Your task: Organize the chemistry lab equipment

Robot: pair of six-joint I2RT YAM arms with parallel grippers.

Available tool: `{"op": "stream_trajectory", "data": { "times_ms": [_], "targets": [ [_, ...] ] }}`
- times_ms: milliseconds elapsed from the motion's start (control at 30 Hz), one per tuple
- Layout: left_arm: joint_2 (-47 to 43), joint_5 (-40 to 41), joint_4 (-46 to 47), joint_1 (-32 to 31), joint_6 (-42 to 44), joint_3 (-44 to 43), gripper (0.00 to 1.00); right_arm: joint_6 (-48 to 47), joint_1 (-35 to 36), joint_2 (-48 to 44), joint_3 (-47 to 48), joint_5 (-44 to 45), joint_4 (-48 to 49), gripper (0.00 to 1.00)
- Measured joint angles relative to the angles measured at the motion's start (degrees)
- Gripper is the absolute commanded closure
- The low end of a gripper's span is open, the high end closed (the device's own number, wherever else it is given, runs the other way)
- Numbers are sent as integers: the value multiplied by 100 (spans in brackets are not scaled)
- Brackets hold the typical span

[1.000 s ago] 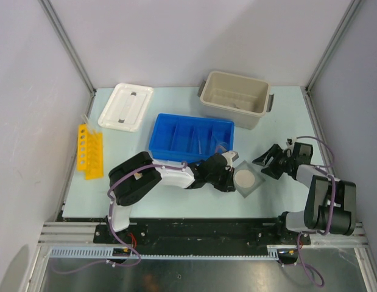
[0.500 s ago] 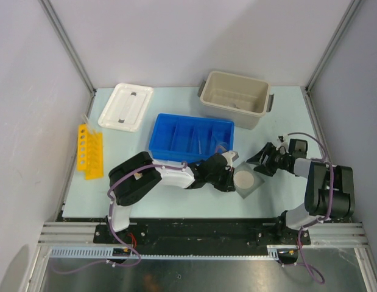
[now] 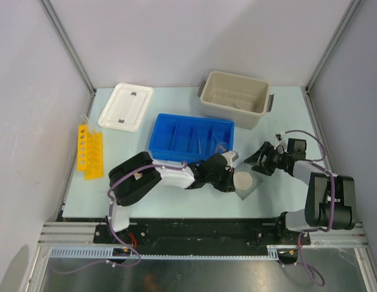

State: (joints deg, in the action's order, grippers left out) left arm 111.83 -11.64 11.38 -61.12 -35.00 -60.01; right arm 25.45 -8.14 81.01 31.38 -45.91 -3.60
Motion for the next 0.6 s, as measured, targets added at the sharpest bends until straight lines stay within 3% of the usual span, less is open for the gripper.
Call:
{"op": "stream_trajectory", "data": {
  "times_ms": [600],
  "targets": [
    [-20, 11, 118, -7, -11, 92, 83, 149, 85, -496, -28, -201, -229, 32]
  ]
}}
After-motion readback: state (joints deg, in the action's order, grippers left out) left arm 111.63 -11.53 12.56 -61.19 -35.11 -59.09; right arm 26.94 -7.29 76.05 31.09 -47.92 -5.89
